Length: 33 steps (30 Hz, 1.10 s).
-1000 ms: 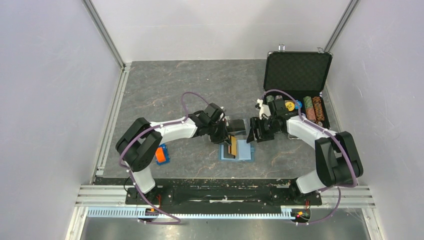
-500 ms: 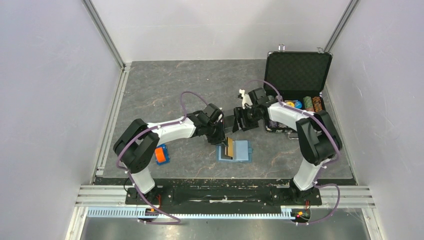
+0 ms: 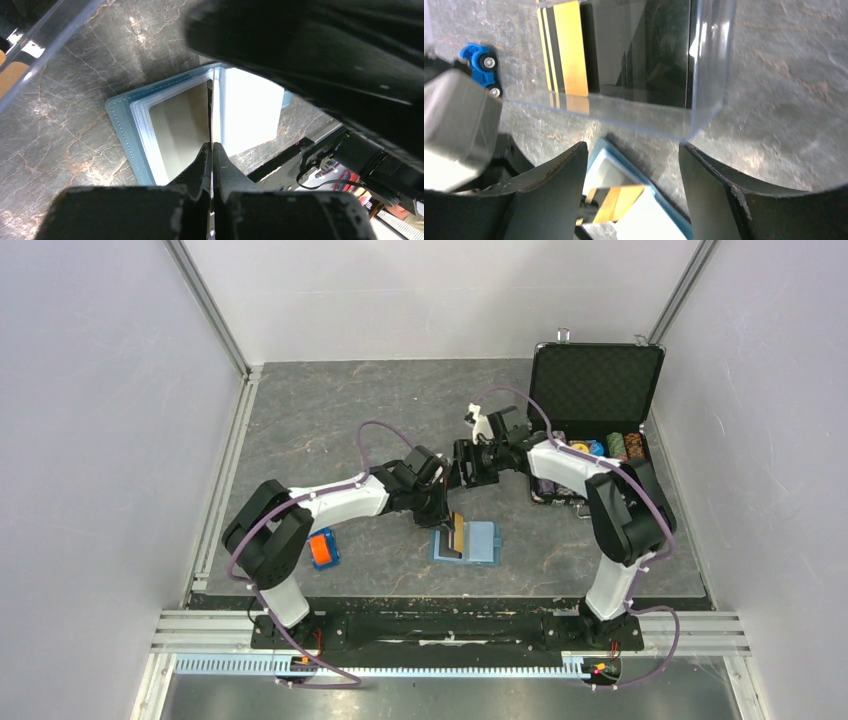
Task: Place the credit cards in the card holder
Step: Insert the credit card into the card holder.
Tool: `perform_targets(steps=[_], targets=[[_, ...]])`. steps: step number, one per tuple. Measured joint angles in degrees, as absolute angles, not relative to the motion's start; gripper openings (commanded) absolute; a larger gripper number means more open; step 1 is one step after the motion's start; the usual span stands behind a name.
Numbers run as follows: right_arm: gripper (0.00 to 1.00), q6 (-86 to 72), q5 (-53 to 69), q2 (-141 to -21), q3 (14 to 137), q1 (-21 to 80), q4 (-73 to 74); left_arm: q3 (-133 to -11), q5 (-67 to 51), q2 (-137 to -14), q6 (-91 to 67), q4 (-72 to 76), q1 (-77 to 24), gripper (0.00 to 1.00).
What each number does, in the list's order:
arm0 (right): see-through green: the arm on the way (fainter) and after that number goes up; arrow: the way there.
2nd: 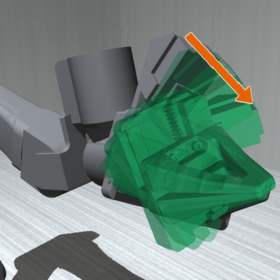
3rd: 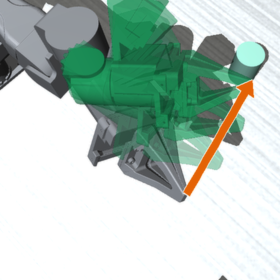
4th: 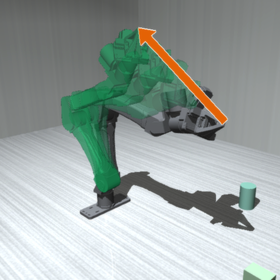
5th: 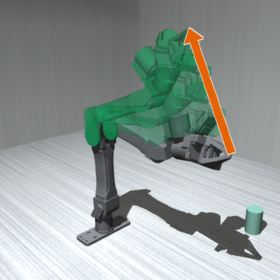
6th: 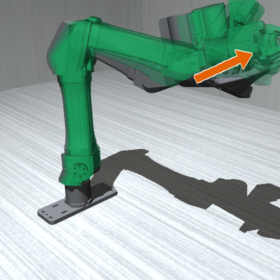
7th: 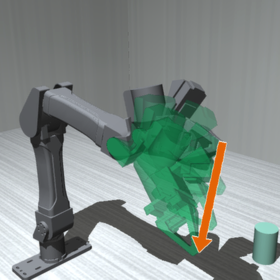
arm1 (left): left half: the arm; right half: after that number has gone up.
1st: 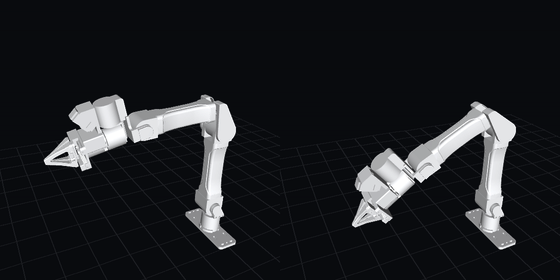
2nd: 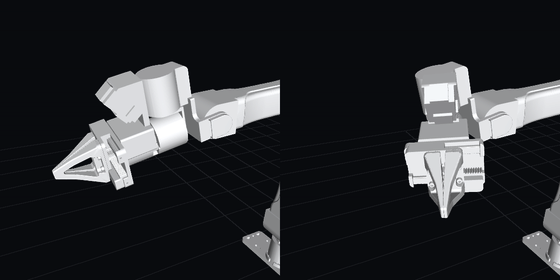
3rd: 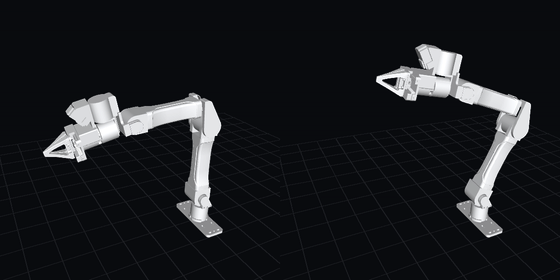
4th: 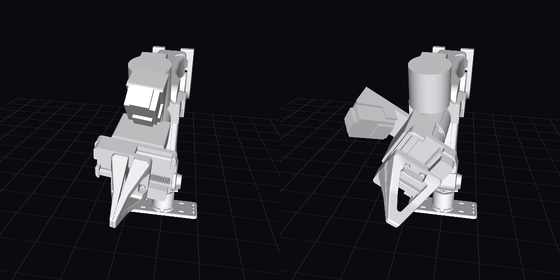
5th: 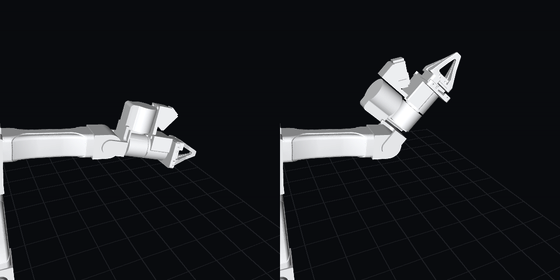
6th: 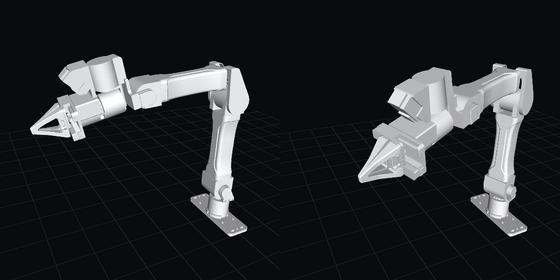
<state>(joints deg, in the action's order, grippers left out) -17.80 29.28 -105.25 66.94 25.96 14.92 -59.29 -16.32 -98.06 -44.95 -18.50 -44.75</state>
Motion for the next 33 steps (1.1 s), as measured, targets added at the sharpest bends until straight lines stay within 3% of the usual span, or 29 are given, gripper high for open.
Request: perform_targets(steps=[13,21,33], targets=[[0.57,-12.6,30.2,-88.7,51.3,17.8,21.2,-55.9,-17.9,-95.0,-45.5,-14.5,-44.7,0.02],[0.44,-10.2,30.3,-85.8,43.7,16.5,25.4,-54.9,-21.2,-95.7,-46.5,-11.0,-44.7,0.02],[0.33,-9.4,31.5,-85.1,40.7,16.2,26.0,-54.9,-21.5,-97.4,-46.9,-11.2,-44.7,0.02]])
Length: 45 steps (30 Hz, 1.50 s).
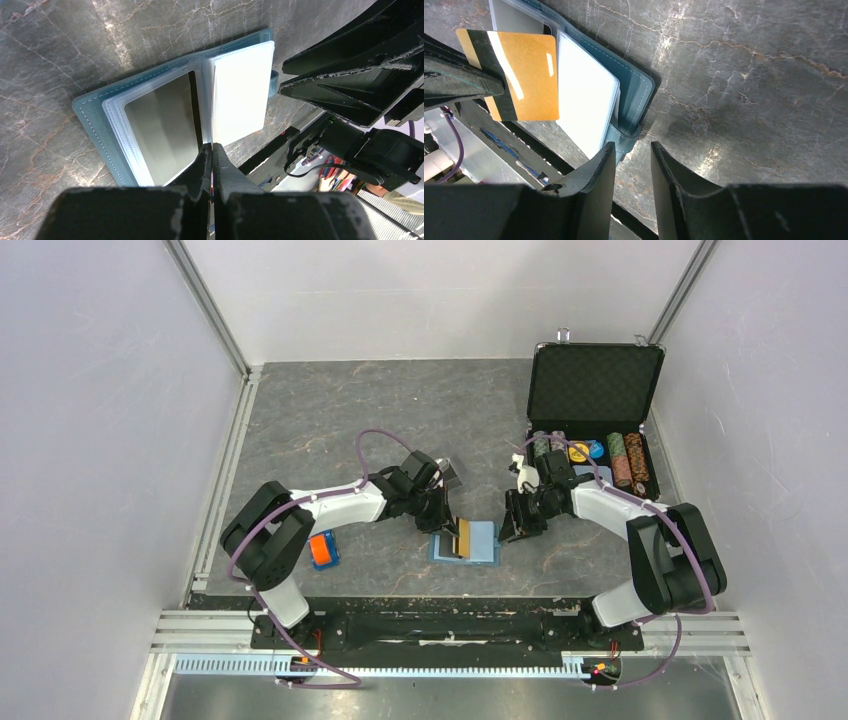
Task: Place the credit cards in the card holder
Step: Insert the credit card into the card holder.
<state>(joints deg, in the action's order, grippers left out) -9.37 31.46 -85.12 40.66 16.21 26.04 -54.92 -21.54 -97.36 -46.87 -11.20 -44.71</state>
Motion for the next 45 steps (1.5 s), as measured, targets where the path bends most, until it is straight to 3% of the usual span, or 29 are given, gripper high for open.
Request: perform_targets(steps=[32,45], targets=[[0.24,-8.7,33.0,-85.6,38.0,16.2,25.6,-55.1,-21.2,-97.4,-46.9,-13.7,-44.3,0.02],[0.23,-8.7,33.8,-85.8,37.7,16.1,25.1,-55.0,-23.8,-98.1,-48.6,-8.4,-44.3,0.02]])
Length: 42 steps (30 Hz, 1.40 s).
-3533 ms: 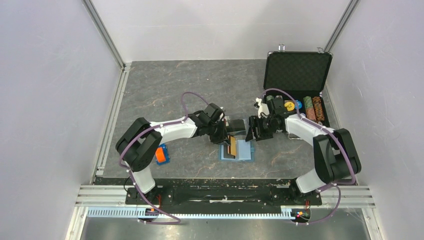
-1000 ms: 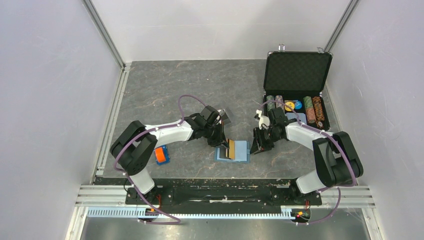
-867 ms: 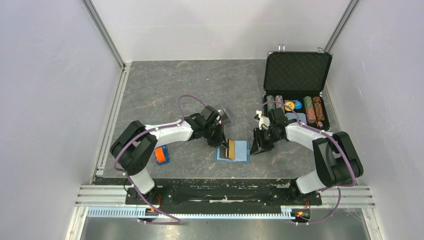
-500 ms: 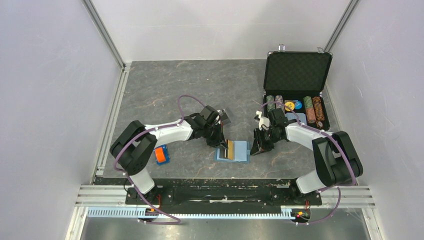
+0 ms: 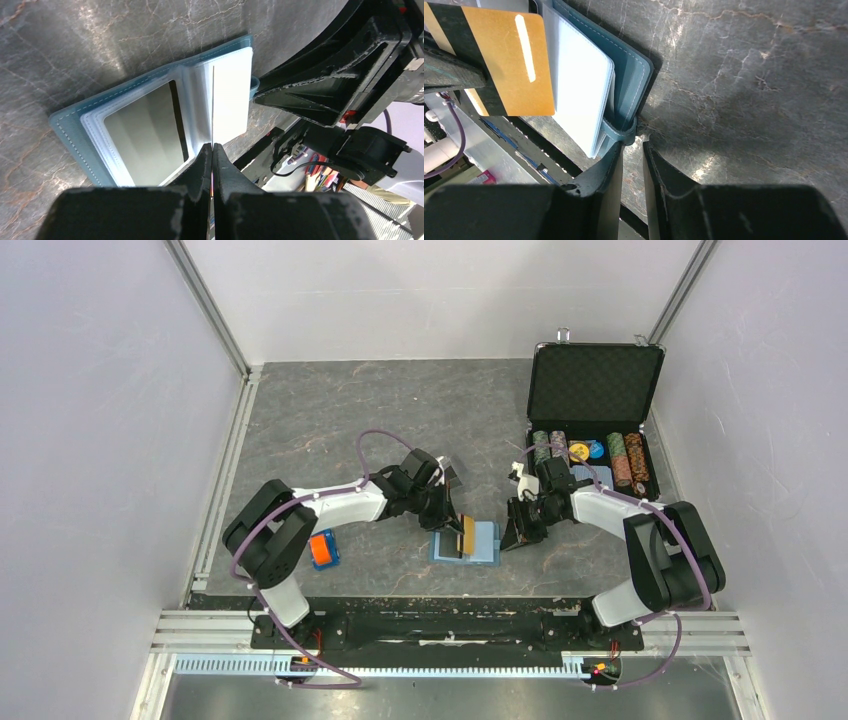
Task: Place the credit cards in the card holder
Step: Insert the credit card into the card holder.
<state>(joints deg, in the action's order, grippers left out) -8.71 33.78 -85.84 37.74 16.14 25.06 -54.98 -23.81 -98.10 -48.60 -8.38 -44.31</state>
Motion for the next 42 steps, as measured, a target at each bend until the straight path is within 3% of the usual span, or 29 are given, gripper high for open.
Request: perform_targets(steps=[42], targets=[[0.21,-8.7,36.0,-87.1,37.3,15.9,24.0,-52.1,-28.2,-101.7,-49.9,-4.5,-42.4,0.02]])
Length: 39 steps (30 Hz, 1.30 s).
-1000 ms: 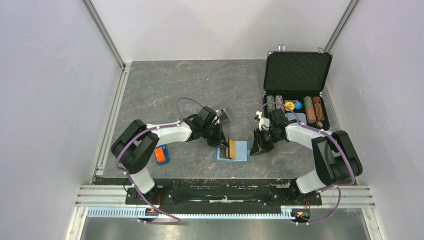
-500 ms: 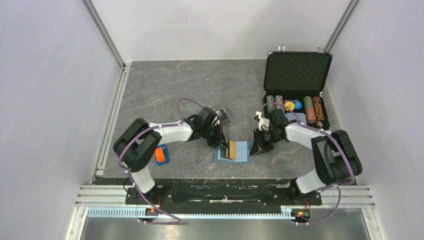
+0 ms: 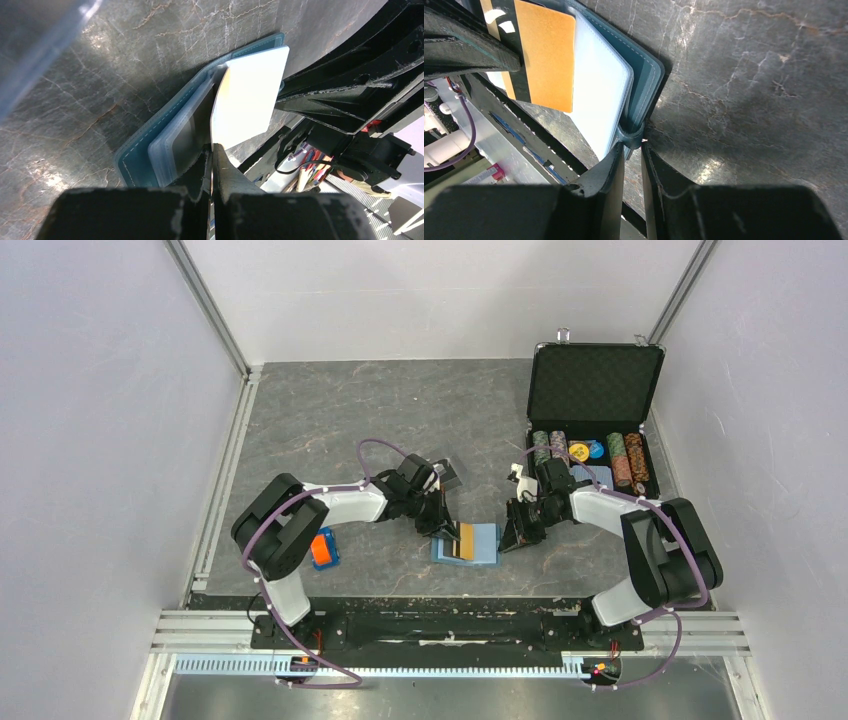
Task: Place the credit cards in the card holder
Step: Insert the credit card into the card holder.
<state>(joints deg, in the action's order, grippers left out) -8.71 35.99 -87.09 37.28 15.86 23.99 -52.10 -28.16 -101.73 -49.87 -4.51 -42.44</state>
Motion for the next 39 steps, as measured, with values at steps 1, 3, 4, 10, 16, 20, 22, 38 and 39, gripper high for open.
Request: perform_targets(steps=[1,3,4,10,16,20,22,38,39], targets=[[0.21,-8.7,36.0,-87.1,37.3,15.8,24.0,-52.1,-28.2,-101.8,-49.9,-4.4,-42.4,0.02],[0.21,-8.7,36.0,-87.1,37.3,15.8,24.0,-52.1,-28.6,-101.8,-49.9,-4.1,-42.4,0.02],[0.21,-8.7,36.1,-87.1,37.3,15.8,24.0,-52.1,-28.7,-101.9,-50.0,-3.9,-42.4,0.02],[0.21,-8.7,36.2,-87.2,37.2,15.7,24.4,-52.1,-29.7,-103.0,-50.6,-2.8,-42.4,0.02],[0.2,-8.7,36.3,-87.2,37.2,15.6,24.4,-52.1,-30.1,-103.0,-51.0,-2.6,-42.3,0.02],[0.18,-8.7,36.2,-87.2,37.2,15.6,24.4,-52.7,-29.2,-103.0,-50.8,-4.6,-42.4,0.02],[0.14,-8.7,36.2,-87.2,37.1,15.6,24.4,-53.6,-28.3,-103.0,-50.1,-6.9,-42.6,0.02],[0.02,-8.7,36.9,-88.1,36.9,15.6,23.8,-55.7,-24.0,-101.1,-48.1,-14.4,-43.3,0.02],[0.02,-8.7,37.1,-88.1,36.9,15.6,23.8,-55.8,-24.0,-101.0,-47.9,-14.6,-43.3,0.02]])
